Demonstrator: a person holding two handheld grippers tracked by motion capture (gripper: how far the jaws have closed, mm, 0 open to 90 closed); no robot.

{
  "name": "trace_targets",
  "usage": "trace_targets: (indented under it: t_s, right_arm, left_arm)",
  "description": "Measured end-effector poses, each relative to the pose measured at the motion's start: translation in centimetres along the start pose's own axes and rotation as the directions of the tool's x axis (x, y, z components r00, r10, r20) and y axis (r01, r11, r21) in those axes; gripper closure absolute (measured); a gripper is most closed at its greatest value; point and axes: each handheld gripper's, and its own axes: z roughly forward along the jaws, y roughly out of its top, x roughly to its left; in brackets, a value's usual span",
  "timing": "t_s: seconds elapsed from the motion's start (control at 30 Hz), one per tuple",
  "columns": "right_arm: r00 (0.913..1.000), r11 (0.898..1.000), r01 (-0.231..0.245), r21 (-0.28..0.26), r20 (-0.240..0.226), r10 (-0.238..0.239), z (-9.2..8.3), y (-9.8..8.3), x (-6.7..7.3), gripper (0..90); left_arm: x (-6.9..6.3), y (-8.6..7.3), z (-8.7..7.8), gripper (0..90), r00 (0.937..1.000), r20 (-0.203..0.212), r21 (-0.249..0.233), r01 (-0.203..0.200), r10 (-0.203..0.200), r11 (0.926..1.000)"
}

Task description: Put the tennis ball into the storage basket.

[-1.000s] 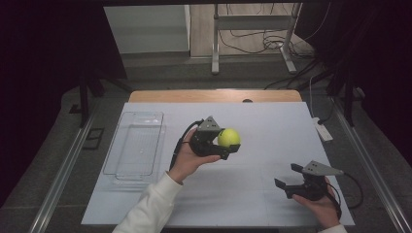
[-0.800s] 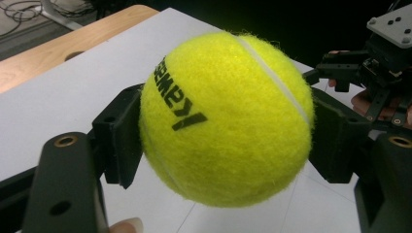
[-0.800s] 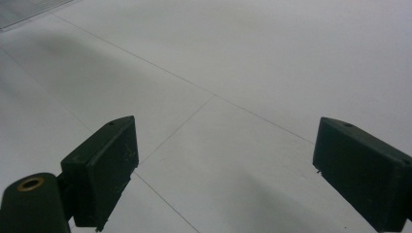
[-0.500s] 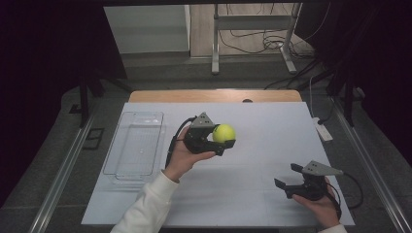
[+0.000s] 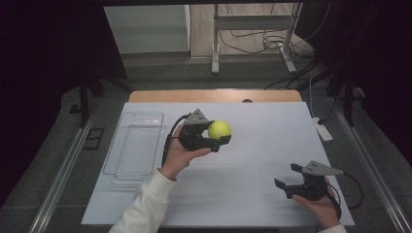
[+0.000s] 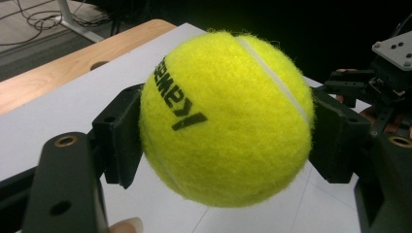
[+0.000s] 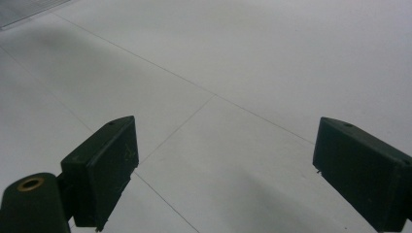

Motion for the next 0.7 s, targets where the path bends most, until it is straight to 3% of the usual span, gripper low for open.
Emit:
trace_targets:
  t_s: [0.7]
  right_arm:
    - [1.0, 1.0, 0.001, -0.001, 0.0, -0.001, 0.0, 0.0, 0.0, 9.6]
  left_arm:
    - [1.0, 0.1, -1.5, 26.6, 0.9991, -0.038, -0.026, 0.02, -0.021, 0.9995]
